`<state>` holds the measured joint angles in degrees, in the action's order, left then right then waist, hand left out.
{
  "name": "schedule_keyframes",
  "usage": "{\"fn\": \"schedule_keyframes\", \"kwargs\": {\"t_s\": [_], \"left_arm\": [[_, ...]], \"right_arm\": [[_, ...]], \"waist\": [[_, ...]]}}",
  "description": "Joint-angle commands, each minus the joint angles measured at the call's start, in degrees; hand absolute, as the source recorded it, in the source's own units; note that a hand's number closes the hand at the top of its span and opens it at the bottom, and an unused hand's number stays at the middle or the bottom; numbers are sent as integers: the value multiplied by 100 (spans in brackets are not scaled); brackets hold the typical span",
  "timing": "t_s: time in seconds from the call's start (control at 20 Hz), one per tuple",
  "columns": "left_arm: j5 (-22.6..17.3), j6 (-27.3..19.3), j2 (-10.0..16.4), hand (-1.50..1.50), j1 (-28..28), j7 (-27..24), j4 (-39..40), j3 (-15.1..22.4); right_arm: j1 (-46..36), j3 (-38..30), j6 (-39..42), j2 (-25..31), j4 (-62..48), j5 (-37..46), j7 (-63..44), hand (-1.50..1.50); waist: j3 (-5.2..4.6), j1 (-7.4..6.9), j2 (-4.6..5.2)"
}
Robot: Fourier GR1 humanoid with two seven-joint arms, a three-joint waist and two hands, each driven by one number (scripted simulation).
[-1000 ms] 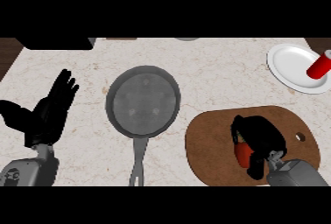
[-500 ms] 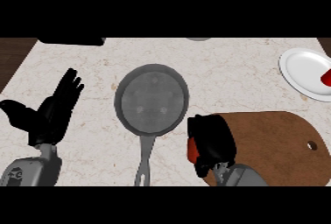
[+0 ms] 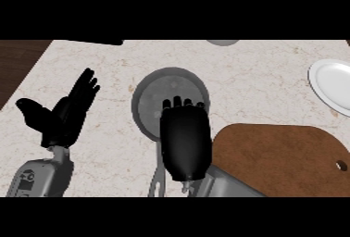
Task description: Pick the bell pepper from the cutting board and place it in the pan
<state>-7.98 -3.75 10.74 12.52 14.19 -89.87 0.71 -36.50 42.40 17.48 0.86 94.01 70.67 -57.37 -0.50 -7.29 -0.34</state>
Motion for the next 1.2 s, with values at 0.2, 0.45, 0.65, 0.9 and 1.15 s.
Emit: {"fn": "schedule_keyframes", "kwargs": {"t_s": [0.2,0.45,0.65,0.9,1.15], "left_arm": [[-18,32,-55,0,189,29,110,42],[37,-14,-118,0,258,-10,230,72],[160,-148,-166,0,271,-36,241,94],[37,-106,-106,0,199,-123,254,-90],[86,-143,-16,0,1,-134,138,-172]], "right_arm": [[-1408,6,-267,-82,-545,-245,-1594,150],[-2114,-350,-563,-82,-1125,-463,-2030,150],[-2602,-467,-920,-82,-1534,-663,-2320,150],[-2880,-461,-1372,-81,-1976,-864,-2539,150],[-2899,-783,-1969,-81,-2568,-875,-2062,150]], "waist": [[5,-169,34],[9,-109,74],[21,-15,68],[28,161,70],[41,364,69]]}}
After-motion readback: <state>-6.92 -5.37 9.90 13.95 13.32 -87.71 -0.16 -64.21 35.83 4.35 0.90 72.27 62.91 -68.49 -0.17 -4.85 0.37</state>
